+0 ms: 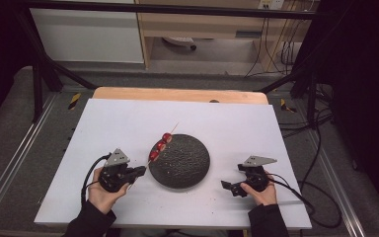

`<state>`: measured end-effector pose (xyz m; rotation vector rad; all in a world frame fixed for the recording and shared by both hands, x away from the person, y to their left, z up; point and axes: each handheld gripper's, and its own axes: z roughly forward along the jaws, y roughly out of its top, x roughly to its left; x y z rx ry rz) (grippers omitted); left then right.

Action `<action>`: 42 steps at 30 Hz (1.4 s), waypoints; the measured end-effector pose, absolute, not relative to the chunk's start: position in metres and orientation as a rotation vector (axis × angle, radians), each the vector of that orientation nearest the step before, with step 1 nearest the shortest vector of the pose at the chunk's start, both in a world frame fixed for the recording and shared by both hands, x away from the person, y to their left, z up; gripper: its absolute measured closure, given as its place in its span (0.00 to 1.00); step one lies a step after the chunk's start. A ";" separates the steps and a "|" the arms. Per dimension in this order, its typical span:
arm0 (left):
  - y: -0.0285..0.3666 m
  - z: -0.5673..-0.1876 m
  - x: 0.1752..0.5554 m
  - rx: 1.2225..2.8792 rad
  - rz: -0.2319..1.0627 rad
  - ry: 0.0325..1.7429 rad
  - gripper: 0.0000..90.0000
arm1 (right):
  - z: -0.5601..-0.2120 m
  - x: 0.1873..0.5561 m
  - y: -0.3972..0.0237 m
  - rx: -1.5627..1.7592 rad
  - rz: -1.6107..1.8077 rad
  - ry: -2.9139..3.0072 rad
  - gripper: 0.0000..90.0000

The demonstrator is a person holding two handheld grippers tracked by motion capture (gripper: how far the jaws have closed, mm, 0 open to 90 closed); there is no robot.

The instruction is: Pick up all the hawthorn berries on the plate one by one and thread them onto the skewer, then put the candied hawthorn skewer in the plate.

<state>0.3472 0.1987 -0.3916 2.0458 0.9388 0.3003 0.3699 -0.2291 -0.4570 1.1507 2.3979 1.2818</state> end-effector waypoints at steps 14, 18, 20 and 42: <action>0.173 -0.379 0.366 2.149 0.294 0.920 0.98 | -0.460 0.361 -0.243 1.153 1.282 2.387 0.01; 0.166 -0.380 0.371 2.176 0.280 0.926 0.98 | -0.461 0.360 -0.245 1.147 1.282 2.383 0.01; 0.163 -0.382 0.374 2.193 0.272 0.929 0.98 | -0.461 0.359 -0.245 1.148 1.276 2.390 0.01; 0.134 -0.407 0.389 2.355 0.243 1.006 0.98 | -0.460 0.357 -0.247 1.135 1.292 2.382 0.01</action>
